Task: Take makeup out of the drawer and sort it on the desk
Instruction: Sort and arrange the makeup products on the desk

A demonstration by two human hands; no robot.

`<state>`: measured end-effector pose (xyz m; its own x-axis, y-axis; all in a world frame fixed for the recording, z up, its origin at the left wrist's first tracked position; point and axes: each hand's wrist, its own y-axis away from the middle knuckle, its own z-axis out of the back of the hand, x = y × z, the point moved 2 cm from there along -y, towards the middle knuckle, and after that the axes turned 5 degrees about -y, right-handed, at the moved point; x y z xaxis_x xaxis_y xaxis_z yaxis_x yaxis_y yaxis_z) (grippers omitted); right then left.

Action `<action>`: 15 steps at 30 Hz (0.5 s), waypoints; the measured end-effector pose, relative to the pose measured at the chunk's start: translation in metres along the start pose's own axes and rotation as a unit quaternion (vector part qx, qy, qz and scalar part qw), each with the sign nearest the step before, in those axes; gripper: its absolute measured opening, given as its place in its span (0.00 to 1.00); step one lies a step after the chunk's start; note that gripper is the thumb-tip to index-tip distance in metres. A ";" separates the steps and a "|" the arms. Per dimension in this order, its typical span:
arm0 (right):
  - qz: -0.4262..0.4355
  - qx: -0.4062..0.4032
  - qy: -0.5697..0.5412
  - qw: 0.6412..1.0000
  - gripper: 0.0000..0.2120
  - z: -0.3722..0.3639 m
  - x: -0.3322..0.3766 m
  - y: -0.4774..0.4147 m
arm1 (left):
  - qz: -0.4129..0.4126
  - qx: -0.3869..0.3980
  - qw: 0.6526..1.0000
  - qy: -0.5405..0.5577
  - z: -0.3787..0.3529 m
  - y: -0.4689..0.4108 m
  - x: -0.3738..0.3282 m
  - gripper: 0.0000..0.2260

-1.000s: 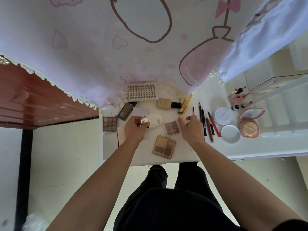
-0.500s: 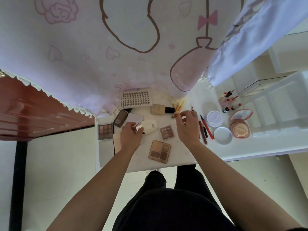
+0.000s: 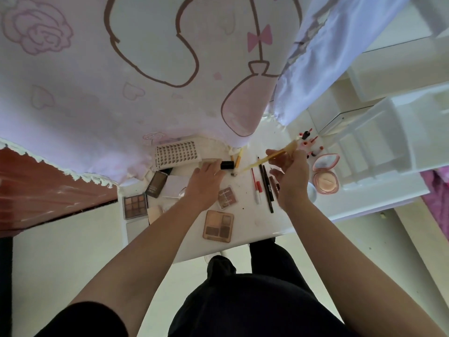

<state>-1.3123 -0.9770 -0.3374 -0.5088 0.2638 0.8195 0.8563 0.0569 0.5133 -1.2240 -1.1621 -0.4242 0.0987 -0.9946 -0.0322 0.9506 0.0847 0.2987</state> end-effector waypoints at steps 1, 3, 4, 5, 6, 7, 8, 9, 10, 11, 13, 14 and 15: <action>-0.004 -0.019 0.012 1.000 0.12 0.005 0.001 -0.002 | -0.010 0.013 1.000 -0.014 -0.001 -0.007 -0.003 0.23; -0.018 -0.051 0.036 0.998 0.13 0.015 0.000 -0.007 | -0.015 0.039 0.998 -0.040 -0.003 -0.017 -0.006 0.26; -0.028 -0.054 0.044 0.997 0.14 0.019 -0.002 -0.010 | -0.010 0.052 0.997 -0.049 -0.004 -0.020 -0.005 0.27; -0.042 -0.051 0.045 0.997 0.16 0.022 -0.004 -0.013 | -0.003 0.060 0.997 -0.058 -0.006 -0.022 -0.004 0.27; -0.060 -0.046 0.041 0.996 0.18 0.025 -0.007 -0.016 | 0.004 0.063 0.996 -0.067 -0.007 -0.022 -0.003 0.27; -0.077 -0.038 0.038 0.996 0.18 0.027 -0.010 -0.019 | 0.012 0.067 0.995 -0.074 -0.008 -0.022 -0.001 0.27; -0.088 -0.027 0.041 0.995 0.15 0.028 -0.013 -0.021 | 0.020 0.071 0.994 -0.076 -0.008 -0.021 0.001 0.26; -0.093 -0.015 0.050 0.994 0.12 0.029 -0.016 -0.023 | 0.029 0.076 0.994 -0.072 -0.007 -0.020 0.004 0.26; -0.091 -0.005 0.063 0.994 0.10 0.030 -0.019 -0.024 | 0.036 0.081 0.994 -0.068 -0.007 -0.019 0.007 0.26; -0.089 0.000 0.077 0.993 0.11 0.030 -0.022 -0.025 | 0.043 0.082 0.994 -0.066 -0.006 -0.018 0.010 0.25; -0.087 -0.001 0.092 0.992 0.11 0.031 -0.023 -0.026 | 0.054 0.076 0.993 -0.069 -0.005 -0.019 0.011 0.24; -0.085 -0.001 0.099 0.991 0.11 0.032 -0.024 -0.026 | 0.064 0.075 0.992 -0.072 -0.004 -0.021 0.009 0.23; -0.085 0.001 0.105 0.991 0.11 0.032 -0.025 -0.027 | 0.081 0.076 0.991 -0.076 -0.003 -0.023 0.006 0.21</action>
<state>-1.3200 -0.9540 -0.3801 -0.6520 0.0433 0.7570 0.7573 0.0855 0.6474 -1.2443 -1.1698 -0.4344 0.1907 -0.9670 0.1687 0.8696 0.2462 0.4279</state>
